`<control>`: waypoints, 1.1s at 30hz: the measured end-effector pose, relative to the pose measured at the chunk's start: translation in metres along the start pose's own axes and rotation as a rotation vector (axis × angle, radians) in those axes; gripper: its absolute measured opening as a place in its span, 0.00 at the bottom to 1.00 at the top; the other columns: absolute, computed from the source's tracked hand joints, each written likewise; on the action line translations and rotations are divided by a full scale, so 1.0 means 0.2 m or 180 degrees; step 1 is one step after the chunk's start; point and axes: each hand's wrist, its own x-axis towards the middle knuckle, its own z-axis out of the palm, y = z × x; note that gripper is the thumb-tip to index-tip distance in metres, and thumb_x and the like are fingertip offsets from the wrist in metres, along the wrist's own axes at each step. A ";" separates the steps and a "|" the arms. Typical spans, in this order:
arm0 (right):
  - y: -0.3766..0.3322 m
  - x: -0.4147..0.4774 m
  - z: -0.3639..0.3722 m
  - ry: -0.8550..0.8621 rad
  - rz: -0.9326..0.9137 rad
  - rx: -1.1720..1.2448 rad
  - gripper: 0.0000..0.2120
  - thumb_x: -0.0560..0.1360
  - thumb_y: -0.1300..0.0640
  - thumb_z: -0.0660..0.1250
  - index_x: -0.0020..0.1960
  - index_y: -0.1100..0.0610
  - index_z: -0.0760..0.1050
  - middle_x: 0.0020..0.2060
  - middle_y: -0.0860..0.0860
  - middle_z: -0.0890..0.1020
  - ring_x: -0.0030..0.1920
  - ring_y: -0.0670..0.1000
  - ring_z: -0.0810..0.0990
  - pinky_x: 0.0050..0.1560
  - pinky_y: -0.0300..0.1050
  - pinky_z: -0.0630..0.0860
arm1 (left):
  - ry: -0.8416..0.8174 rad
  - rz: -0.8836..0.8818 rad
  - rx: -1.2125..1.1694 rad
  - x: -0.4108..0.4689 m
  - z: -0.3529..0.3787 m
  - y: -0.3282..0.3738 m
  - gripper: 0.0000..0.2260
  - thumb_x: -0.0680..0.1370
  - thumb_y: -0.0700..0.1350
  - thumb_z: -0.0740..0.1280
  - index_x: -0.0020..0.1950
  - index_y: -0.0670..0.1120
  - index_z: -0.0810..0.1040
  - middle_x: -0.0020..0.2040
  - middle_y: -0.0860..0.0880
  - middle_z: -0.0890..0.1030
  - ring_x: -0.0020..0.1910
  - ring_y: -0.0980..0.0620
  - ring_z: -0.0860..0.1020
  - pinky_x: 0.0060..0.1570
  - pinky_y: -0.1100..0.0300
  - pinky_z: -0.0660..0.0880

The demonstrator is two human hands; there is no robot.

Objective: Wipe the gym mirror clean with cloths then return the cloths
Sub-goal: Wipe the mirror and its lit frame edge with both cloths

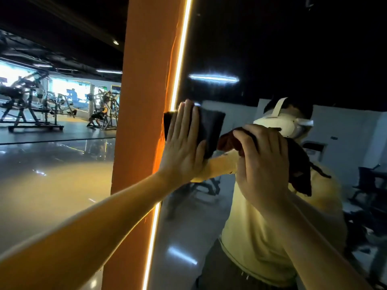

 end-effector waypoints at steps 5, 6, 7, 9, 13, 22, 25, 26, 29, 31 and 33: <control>-0.09 -0.16 0.06 -0.0212 -0.0193 0.0090 0.16 0.81 0.62 0.60 0.69 0.59 0.72 0.66 0.59 0.76 0.68 0.61 0.73 0.74 0.59 0.66 | -0.0818 0.0016 0.0083 -0.90 0.02 -0.01 0.30 0.88 0.52 0.49 0.85 0.37 0.49 0.85 0.35 0.51 0.84 0.33 0.53 0.77 0.31 0.59; -0.11 -0.19 0.06 -0.0311 -0.0274 0.0115 0.16 0.81 0.63 0.60 0.69 0.59 0.72 0.66 0.59 0.76 0.69 0.61 0.73 0.74 0.59 0.66 | -0.0944 0.0063 0.0093 -0.99 0.00 0.00 0.30 0.88 0.52 0.50 0.85 0.37 0.50 0.85 0.35 0.51 0.83 0.33 0.53 0.76 0.30 0.61; -0.13 -0.22 0.05 -0.0400 -0.0333 0.0148 0.17 0.81 0.63 0.61 0.69 0.59 0.72 0.66 0.59 0.76 0.70 0.61 0.73 0.75 0.59 0.66 | -0.1003 0.0124 0.0088 -1.01 -0.03 0.00 0.30 0.88 0.52 0.51 0.84 0.37 0.51 0.84 0.34 0.52 0.83 0.33 0.54 0.75 0.30 0.62; -0.13 -0.24 0.04 -0.0531 -0.0360 0.0216 0.17 0.81 0.62 0.60 0.70 0.58 0.71 0.67 0.59 0.75 0.70 0.60 0.73 0.76 0.59 0.66 | -0.0950 0.0138 0.0015 -0.88 -0.05 0.01 0.30 0.88 0.52 0.52 0.84 0.35 0.53 0.84 0.34 0.52 0.84 0.34 0.53 0.77 0.31 0.61; -0.12 -0.24 -0.01 -0.0591 -0.0186 0.0269 0.20 0.79 0.62 0.61 0.71 0.59 0.71 0.68 0.59 0.75 0.71 0.61 0.73 0.76 0.59 0.66 | -0.0261 -0.0334 -0.0170 -0.19 -0.05 0.09 0.32 0.85 0.52 0.51 0.82 0.30 0.55 0.83 0.31 0.53 0.84 0.34 0.52 0.81 0.36 0.52; -0.20 -0.41 0.00 -0.0534 -0.0007 0.0376 0.19 0.79 0.67 0.63 0.69 0.62 0.75 0.68 0.61 0.77 0.72 0.62 0.72 0.76 0.61 0.65 | -0.0429 -0.0078 -0.0121 -0.96 0.09 0.04 0.30 0.87 0.53 0.48 0.83 0.33 0.52 0.84 0.32 0.52 0.83 0.32 0.53 0.81 0.34 0.53; -0.24 -0.52 0.03 -0.0674 -0.0228 0.0350 0.17 0.81 0.66 0.61 0.70 0.61 0.74 0.68 0.62 0.77 0.73 0.62 0.72 0.78 0.62 0.64 | -0.1152 -0.0150 0.0199 -1.50 0.04 0.07 0.30 0.88 0.53 0.49 0.85 0.38 0.47 0.85 0.36 0.49 0.84 0.34 0.52 0.76 0.32 0.61; -0.25 -0.54 0.04 -0.0727 -0.0286 0.0360 0.17 0.82 0.65 0.60 0.70 0.61 0.74 0.68 0.62 0.77 0.73 0.63 0.72 0.78 0.62 0.63 | -0.1327 -0.0097 0.0293 -1.60 0.02 0.09 0.30 0.88 0.53 0.50 0.85 0.38 0.47 0.85 0.36 0.49 0.84 0.35 0.52 0.75 0.33 0.63; -0.26 -0.57 0.04 -0.0825 -0.0304 0.0409 0.17 0.83 0.64 0.59 0.70 0.60 0.73 0.69 0.62 0.77 0.73 0.62 0.72 0.78 0.62 0.63 | -0.1319 -0.0157 0.0284 -1.54 -0.02 0.12 0.29 0.88 0.51 0.52 0.85 0.37 0.52 0.85 0.35 0.51 0.84 0.34 0.54 0.75 0.33 0.63; -0.26 -0.56 0.04 -0.0854 -0.0288 0.0427 0.18 0.82 0.64 0.60 0.71 0.59 0.71 0.69 0.61 0.77 0.73 0.62 0.71 0.78 0.62 0.63 | -0.0937 -0.0407 0.0214 -1.26 -0.03 0.14 0.27 0.88 0.50 0.51 0.82 0.34 0.56 0.83 0.32 0.55 0.82 0.32 0.56 0.76 0.29 0.61; -0.26 -0.55 0.03 -0.0827 -0.0251 0.0453 0.18 0.81 0.64 0.61 0.71 0.58 0.70 0.69 0.61 0.76 0.73 0.61 0.71 0.78 0.61 0.64 | -0.0431 -0.0594 0.0277 -0.85 -0.04 0.12 0.29 0.88 0.53 0.49 0.81 0.33 0.60 0.81 0.29 0.58 0.82 0.31 0.57 0.78 0.30 0.58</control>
